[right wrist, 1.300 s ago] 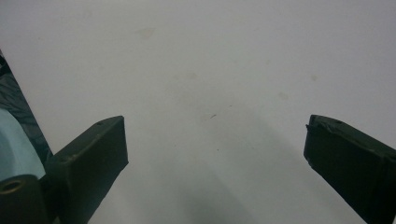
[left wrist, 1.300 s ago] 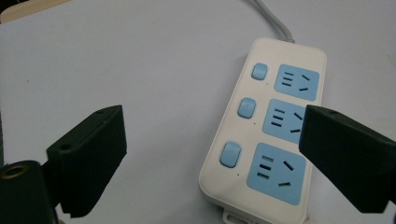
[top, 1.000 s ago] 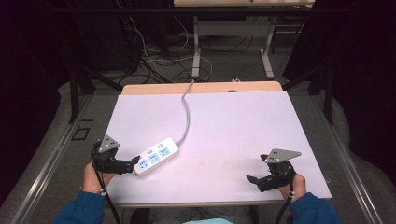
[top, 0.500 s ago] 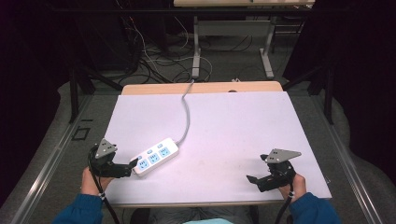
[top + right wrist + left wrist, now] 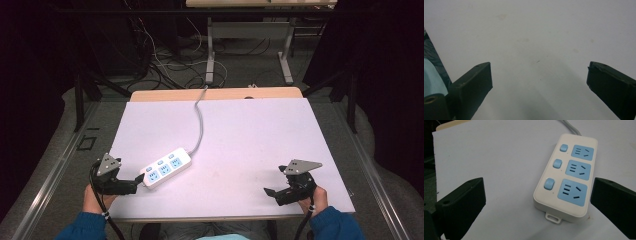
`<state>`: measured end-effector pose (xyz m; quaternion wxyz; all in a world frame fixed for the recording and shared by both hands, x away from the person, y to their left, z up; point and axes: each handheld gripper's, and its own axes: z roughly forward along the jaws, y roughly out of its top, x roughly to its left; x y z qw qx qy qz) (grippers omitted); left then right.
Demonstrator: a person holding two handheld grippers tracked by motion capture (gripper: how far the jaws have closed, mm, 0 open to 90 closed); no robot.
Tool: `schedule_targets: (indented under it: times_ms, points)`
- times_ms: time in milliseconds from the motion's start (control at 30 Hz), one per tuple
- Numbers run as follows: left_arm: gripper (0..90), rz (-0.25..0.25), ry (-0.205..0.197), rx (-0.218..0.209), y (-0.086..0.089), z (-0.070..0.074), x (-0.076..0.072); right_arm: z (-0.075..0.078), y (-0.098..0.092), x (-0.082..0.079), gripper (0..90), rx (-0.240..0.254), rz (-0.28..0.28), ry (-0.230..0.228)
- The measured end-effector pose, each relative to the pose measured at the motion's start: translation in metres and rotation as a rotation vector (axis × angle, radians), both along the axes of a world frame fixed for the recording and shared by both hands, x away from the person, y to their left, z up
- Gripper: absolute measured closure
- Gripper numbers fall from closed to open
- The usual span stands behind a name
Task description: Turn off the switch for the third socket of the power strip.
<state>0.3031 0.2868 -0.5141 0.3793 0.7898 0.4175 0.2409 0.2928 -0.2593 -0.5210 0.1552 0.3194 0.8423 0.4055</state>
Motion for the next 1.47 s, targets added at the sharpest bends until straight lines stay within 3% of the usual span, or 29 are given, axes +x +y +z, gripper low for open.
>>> schedule_targets:
  times_ms: [500,933,1467]
  points:
    - [0.2,0.002,-0.008,-0.012,0.01,-0.005,-0.007,0.0,0.0,0.0,5.8,-0.001,0.0,0.0]
    - [0.1,-0.002,-0.04,-0.013,0.013,-0.01,-0.014,0.0,0.0,-0.001,5.5,-0.006,-0.005,0.011]
    - [0.2,-0.032,-0.014,0.014,0.01,-0.012,-0.015,0.0,0.0,0.0,4.6,-0.011,0.002,0.013]
